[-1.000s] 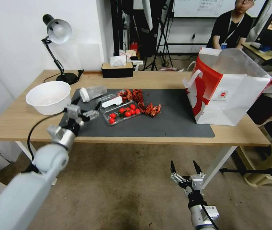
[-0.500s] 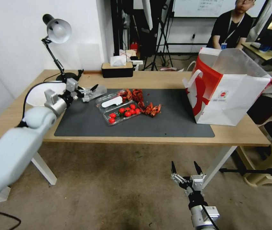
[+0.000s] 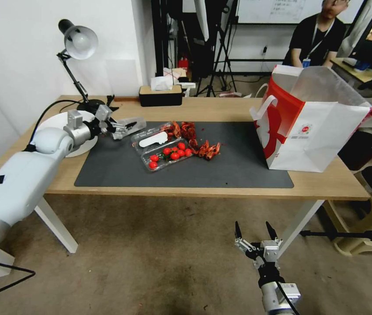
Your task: Pick up the trash from the table and place it into the takeout bag.
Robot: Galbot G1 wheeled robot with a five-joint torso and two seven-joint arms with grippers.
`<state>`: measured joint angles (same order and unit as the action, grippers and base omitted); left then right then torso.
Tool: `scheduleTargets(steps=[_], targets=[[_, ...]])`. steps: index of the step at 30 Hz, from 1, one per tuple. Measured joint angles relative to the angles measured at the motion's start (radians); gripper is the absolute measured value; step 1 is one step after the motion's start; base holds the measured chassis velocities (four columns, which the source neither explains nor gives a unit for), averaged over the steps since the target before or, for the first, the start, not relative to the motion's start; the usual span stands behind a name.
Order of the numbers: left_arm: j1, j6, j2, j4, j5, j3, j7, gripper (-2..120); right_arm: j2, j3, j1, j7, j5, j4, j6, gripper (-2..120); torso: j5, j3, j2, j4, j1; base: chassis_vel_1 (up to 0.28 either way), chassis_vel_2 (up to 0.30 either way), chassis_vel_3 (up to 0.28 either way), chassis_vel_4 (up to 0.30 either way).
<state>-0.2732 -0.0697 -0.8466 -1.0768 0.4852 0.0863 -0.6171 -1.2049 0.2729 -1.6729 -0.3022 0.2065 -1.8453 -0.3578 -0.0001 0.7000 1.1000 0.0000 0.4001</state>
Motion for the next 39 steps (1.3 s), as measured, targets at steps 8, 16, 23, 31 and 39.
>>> scheduleTargets(steps=[8,16,23,31,39], targets=[[0.06,-0.068,0.004,0.028,-0.12,0.039,0.045,100,0.003,0.005,-0.003,-0.001,0.001,0.006,-0.008,100,0.0001,0.0,0.0,0.0,0.0,0.0,0.0,0.0,0.0],[0.127,-0.158,0.032,0.032,-0.155,0.095,-0.029,100,0.001,-0.001,-0.001,-0.002,0.001,0.01,-0.01,100,0.0001,0.0,0.0,0.0,0.0,0.0,0.0,0.0,0.0],[0.201,-0.166,0.016,0.117,-0.178,0.154,-0.097,100,0.001,-0.003,0.002,-0.002,0.001,0.011,-0.01,100,0.0,0.0,0.0,-0.0001,0.0,0.0,0.0,0.0,0.0],[0.237,-0.154,0.011,0.164,-0.208,0.196,-0.135,100,0.002,-0.003,0.001,-0.004,-0.001,0.012,-0.009,100,0.0,0.0,0.0,0.0001,0.0,0.0,0.0,0.0,0.0],[0.265,-0.153,0.004,0.197,-0.23,0.236,-0.188,100,0.0,-0.005,0.0,-0.005,-0.003,0.013,-0.009,100,0.0001,0.0,0.0,0.0001,0.0,0.0,0.0,0.0,0.0]])
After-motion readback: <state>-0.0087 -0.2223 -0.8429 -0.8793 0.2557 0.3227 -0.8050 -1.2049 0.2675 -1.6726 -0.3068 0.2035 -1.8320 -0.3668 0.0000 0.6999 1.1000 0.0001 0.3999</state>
